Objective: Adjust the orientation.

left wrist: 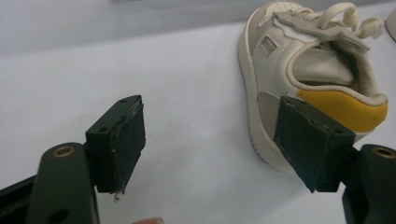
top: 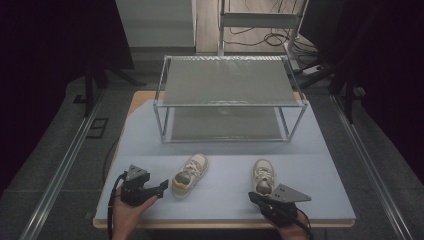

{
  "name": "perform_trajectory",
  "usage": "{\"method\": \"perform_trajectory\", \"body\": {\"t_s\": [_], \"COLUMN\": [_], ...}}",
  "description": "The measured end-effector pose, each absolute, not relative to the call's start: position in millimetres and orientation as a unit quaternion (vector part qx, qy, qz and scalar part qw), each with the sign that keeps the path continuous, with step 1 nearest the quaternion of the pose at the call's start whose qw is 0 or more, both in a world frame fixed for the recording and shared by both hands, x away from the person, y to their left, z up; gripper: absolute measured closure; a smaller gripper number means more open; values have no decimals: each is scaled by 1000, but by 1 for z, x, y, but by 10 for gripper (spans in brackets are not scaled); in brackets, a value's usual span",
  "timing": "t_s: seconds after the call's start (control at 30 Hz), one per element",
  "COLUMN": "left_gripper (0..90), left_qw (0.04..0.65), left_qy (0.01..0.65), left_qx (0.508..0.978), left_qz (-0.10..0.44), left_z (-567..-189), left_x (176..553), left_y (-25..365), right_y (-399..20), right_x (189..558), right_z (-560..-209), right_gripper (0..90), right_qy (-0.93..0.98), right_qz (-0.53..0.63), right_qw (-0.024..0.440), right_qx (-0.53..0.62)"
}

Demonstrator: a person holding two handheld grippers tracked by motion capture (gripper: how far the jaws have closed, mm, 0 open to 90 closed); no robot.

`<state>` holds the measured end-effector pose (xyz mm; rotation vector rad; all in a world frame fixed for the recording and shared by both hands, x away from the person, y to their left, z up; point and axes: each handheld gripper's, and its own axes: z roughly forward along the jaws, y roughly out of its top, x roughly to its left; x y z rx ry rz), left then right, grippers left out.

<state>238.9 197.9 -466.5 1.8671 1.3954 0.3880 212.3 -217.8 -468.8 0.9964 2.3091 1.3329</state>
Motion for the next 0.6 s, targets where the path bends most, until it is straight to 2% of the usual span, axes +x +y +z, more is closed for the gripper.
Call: {"method": "perform_trajectory", "body": {"t_s": [0.27, 0.6], "left_gripper": [246, 246], "left_qw": [379, 379], "left_qy": [547, 550], "left_qx": [731, 729], "left_qz": [153, 154], "left_z": [-466, -465], "left_x": [238, 238], "left_y": [198, 200], "right_y": [-224, -256], "right_x": [218, 233], "right_z": [-472, -481], "right_gripper": [894, 894], "right_qy": [810, 797], "right_qz": [455, 432], "right_qw": [136, 153], "right_qx": [344, 394]}}
